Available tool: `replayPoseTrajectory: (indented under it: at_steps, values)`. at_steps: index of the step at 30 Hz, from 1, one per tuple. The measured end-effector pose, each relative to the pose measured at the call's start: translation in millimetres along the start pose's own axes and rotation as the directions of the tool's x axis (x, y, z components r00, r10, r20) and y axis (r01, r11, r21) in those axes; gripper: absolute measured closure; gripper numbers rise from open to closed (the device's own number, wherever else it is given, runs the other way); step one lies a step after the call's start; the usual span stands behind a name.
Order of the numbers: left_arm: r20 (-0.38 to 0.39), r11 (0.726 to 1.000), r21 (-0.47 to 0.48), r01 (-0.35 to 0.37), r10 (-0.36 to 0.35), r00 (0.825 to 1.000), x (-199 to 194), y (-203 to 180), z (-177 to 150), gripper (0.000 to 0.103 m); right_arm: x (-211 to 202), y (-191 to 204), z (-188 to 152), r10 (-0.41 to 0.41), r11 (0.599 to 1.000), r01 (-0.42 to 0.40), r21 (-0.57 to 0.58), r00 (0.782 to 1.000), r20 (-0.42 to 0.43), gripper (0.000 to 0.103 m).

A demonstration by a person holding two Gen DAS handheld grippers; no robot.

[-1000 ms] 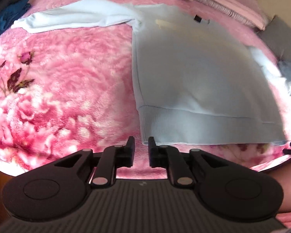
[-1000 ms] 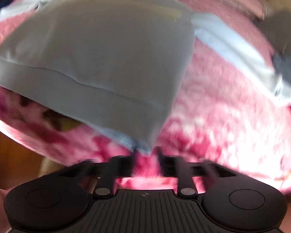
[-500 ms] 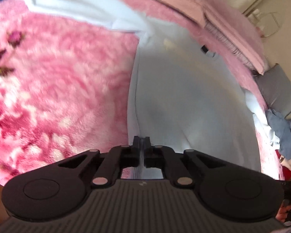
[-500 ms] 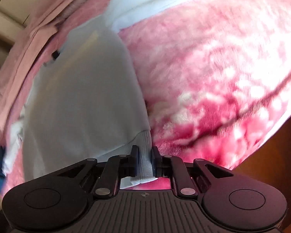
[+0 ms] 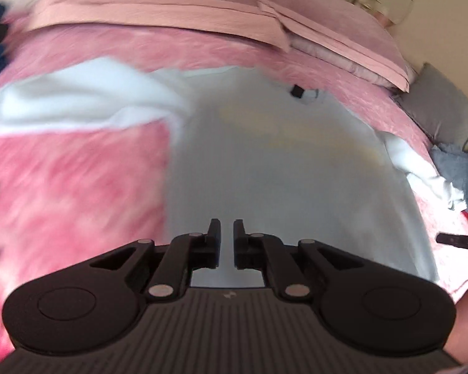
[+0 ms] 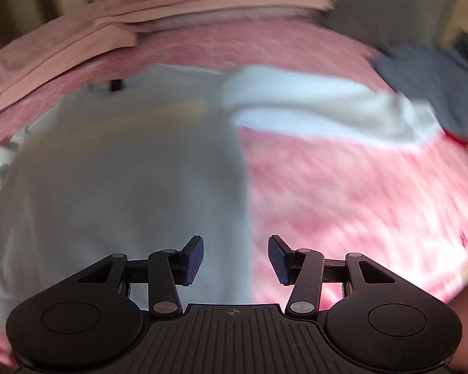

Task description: Fold clothes

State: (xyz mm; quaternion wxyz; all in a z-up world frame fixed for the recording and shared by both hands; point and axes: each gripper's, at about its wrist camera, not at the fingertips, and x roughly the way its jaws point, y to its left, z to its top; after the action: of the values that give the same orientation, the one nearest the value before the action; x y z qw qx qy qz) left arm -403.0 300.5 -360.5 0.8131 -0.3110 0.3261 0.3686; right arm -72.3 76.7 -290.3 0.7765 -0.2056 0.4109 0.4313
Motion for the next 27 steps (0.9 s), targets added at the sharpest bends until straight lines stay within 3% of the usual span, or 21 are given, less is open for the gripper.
replayPoseTrajectory:
  at_steps: [2,4,6,10,12,15,19,23,27]
  values:
    - [-0.03,1.0,0.018,0.0,0.0,1.0,26.6,-2.9,6.8,0.1,25.8,19.6,5.4,0.009,0.998,-0.009,-0.057,1.0,0.008,0.053]
    - [-0.121,0.998,0.056,-0.034,0.04,0.992,49.4,2.5,1.7,0.099,50.9,37.9,-3.2,-0.003,0.996,0.002,-0.092,1.0,-0.017,0.053]
    - [-0.192,0.996,0.084,-0.037,0.053,0.98,55.6,12.2,-5.3,0.098,69.8,33.6,-20.5,-0.057,0.994,0.045,-0.098,0.991,-0.125,0.053]
    - [-0.232,0.993,0.113,-0.032,0.058,0.971,40.5,27.4,8.4,0.099,63.3,22.5,-20.4,-0.063,0.997,0.055,-0.054,0.984,-0.167,0.053]
    - [-0.207,0.993,0.108,-0.049,0.071,0.976,39.2,30.2,31.7,0.098,58.5,19.7,-14.9,-0.057,0.998,0.051,-0.037,0.982,-0.18,0.053]
    - [-0.125,0.993,0.107,-0.045,0.058,0.99,58.3,29.7,83.0,0.093,70.2,16.6,35.3,-0.033,0.999,0.028,-0.046,0.994,-0.107,0.053]
    - [-0.02,0.98,0.196,-0.023,0.027,0.999,116.5,14.4,153.9,0.083,112.1,14.1,114.6,0.068,0.994,-0.069,-0.085,0.998,-0.006,0.053]
    - [-0.01,0.959,0.284,-0.013,0.017,1.0,183.0,-5.7,205.0,0.077,184.0,22.4,192.1,0.116,0.962,-0.097,-0.256,0.991,0.06,0.053]
    - [-0.016,0.934,0.356,-0.019,0.026,1.0,235.5,-21.5,232.7,0.07,248.1,24.8,251.2,0.174,0.94,-0.15,-0.306,0.983,0.052,0.053]
